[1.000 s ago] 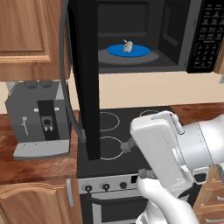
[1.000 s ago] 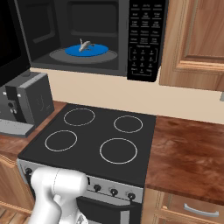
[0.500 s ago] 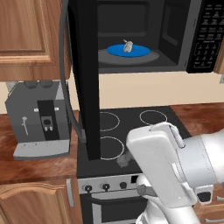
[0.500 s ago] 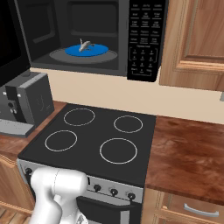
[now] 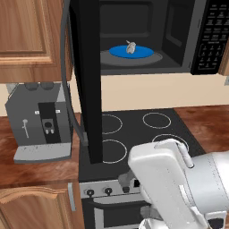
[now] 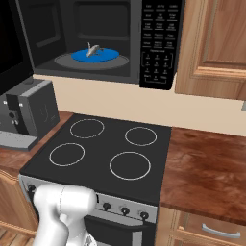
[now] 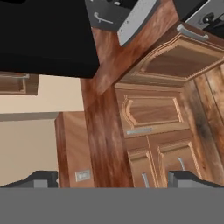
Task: Transport the fish from the fridge to the microwave and turn on the microwave.
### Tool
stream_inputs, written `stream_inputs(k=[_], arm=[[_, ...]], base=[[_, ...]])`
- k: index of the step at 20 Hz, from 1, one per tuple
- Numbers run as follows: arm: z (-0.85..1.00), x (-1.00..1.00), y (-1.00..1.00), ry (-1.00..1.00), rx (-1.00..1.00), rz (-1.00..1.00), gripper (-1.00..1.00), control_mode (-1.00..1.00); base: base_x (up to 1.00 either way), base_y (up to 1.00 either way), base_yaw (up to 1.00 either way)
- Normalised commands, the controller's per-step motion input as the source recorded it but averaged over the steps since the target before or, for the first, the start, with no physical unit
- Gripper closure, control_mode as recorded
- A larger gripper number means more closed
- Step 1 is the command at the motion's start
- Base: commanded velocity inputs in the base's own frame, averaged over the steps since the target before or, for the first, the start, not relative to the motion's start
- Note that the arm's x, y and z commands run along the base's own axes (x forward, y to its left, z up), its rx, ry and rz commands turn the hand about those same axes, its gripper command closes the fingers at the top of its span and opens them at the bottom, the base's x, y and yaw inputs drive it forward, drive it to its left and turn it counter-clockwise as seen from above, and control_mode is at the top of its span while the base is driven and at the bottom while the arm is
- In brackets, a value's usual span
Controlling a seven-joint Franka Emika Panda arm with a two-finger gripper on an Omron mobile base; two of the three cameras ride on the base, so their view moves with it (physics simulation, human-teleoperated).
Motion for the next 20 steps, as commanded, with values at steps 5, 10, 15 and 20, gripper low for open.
stream_inputs(k=[5, 10, 15, 20], arm=[[0.0, -0.06, 0.14, 0.01, 0.0, -0.02, -1.0, -1.0], [-0.01, -0.01, 0.16, 0.0, 0.0, -0.01, -1.0, -1.0], [0.0, 0.0, 0.21, 0.0, 0.02, 0.0, -1.0, -1.0], [0.01, 0.0, 0.36, 0.0, 0.04, 0.0, -1.0, -1.0]], base=[[0.0, 0.0, 0.0], [0.0, 0.0, 0.0], [0.0, 0.0, 0.0], [0.0, 0.0, 0.0]])
